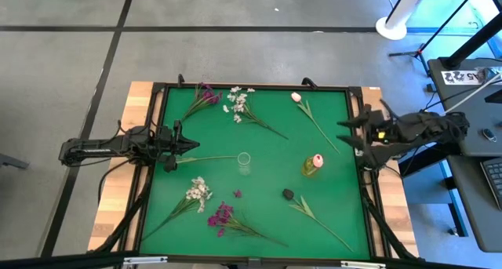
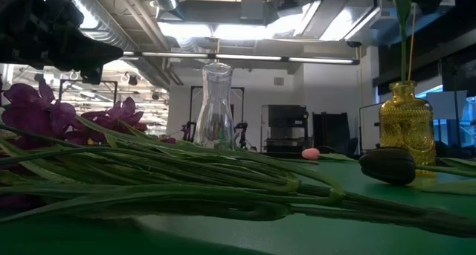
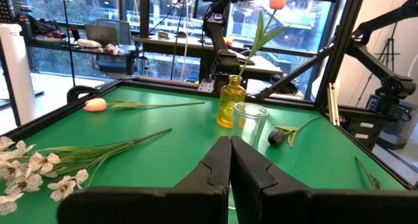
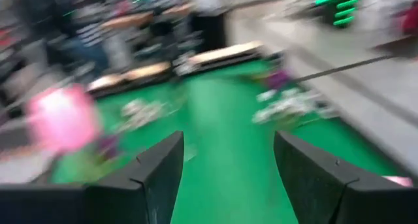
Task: Sort flowers into vase by color
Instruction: Put the bottom black tulip into the transparent vase
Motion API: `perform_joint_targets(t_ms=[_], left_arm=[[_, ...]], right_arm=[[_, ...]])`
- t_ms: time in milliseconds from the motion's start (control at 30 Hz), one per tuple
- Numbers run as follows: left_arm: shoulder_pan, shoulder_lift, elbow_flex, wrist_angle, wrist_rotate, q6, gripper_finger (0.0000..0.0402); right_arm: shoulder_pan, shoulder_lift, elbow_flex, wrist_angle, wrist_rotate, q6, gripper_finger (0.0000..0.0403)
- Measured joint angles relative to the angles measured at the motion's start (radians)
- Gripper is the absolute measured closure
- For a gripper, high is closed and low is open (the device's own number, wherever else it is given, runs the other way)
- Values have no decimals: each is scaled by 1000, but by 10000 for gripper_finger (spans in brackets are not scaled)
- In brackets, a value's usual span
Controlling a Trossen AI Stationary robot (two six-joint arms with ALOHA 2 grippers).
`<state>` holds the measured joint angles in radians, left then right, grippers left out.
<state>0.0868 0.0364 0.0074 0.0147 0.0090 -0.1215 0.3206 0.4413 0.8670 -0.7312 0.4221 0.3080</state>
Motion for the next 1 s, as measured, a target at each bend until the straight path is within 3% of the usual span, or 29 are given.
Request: perform_joint_targets(t_ms=[133, 367, 733, 933, 1000], left_arm=[[0, 0, 0, 0, 0, 0, 401], [0, 0, 0, 0, 0, -5, 401], [0, 0, 0, 0, 0, -7, 401], [0, 0, 0, 0, 0, -6, 401], [0, 0, 0, 0, 0, -6, 401]], right_arm=[[0, 5, 0, -31, -152, 35, 166], [0, 116, -29, -226, -181, 206, 166], [4, 348, -44, -390, -364, 431, 166], [168, 376, -44, -413, -371, 651, 166], [253, 373, -44, -411, -324, 745, 166]])
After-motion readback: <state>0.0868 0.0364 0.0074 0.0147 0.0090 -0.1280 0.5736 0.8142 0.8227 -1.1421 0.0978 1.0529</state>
